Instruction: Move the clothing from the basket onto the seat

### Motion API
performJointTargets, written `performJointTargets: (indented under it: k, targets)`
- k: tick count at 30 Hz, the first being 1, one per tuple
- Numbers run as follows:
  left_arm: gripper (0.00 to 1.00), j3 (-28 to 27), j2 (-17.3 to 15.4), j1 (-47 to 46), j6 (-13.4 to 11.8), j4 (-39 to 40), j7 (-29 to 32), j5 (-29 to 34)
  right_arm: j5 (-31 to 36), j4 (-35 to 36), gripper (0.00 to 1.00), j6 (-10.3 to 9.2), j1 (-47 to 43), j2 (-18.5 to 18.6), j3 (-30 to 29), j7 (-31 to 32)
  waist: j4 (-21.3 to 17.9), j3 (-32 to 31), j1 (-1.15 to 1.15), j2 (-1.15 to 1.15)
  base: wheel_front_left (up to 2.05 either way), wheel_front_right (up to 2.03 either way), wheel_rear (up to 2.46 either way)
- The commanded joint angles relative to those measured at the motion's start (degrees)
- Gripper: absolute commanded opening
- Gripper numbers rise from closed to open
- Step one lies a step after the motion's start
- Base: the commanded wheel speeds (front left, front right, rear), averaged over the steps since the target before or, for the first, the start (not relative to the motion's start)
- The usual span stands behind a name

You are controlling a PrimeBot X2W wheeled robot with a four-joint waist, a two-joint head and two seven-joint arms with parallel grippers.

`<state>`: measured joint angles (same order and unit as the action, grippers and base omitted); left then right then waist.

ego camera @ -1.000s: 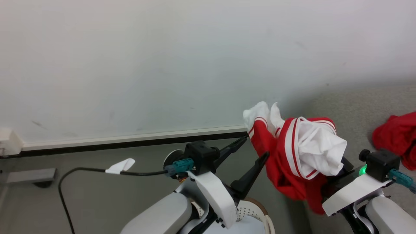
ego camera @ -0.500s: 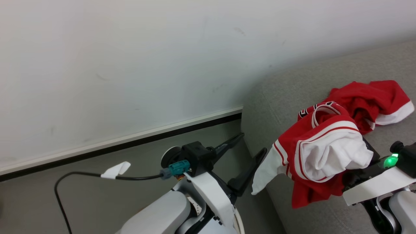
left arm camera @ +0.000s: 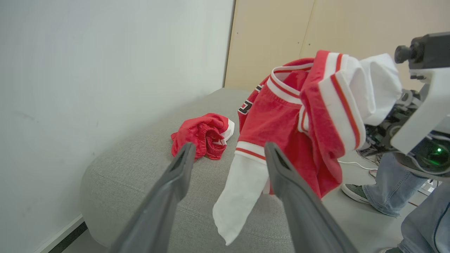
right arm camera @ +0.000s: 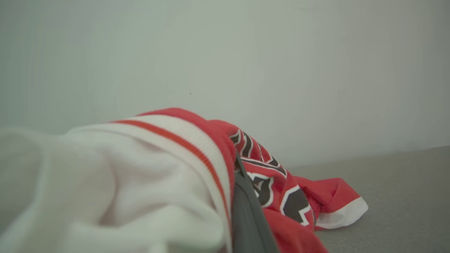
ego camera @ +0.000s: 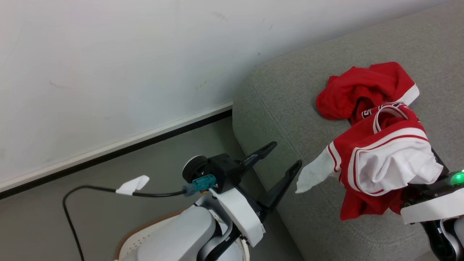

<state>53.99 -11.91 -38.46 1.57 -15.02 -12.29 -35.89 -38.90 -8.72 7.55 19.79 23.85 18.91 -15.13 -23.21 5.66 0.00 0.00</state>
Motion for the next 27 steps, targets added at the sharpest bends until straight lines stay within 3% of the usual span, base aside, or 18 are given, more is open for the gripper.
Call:
performJointTargets:
  k: [1, 10, 15, 21, 27]
  targets:
    - [1.0, 0.1, -0.5, -1.0, 0.1, -0.2, -0.2, 0.9, 0.4, 0.9, 0.0, -0.13, 0.5, -0.2, -1.1, 0.0, -0.7, 1.9, 0.0, 0.0, 0.0, 0.0, 0.0]
    - [1.0, 0.7, -1.2, -4.0, 0.4, 0.3, 1.4, 2.3, 2.8, 1.0, 0.0, -0.13, 5.5, 1.3, -7.4, 0.0, 0.5, 8.4, 0.0, 0.0, 0.0, 0.0, 0.0]
    - [1.0, 0.8, -2.1, -6.7, 0.4, 1.4, 3.0, 3.1, 1.4, -1.1, 0.0, -0.13, 10.1, 3.9, -12.8, 0.0, 2.3, 14.0, 0.0, 0.0, 0.0, 0.0, 0.0]
    - [1.0, 0.5, -4.8, -9.1, -0.2, 3.8, 5.8, 4.2, 0.7, -7.3, 0.0, -0.13, 15.3, 8.7, -18.3, 0.0, 4.6, 20.7, 0.0, 0.0, 0.0, 0.0, 0.0]
    - [1.0, 0.2, -6.8, -9.9, -0.6, 5.6, 7.1, 4.5, -0.7, -17.5, 0.0, -0.13, 21.3, 10.8, -21.6, 0.0, 6.4, 25.5, 0.0, 0.0, 0.0, 0.0, 0.0]
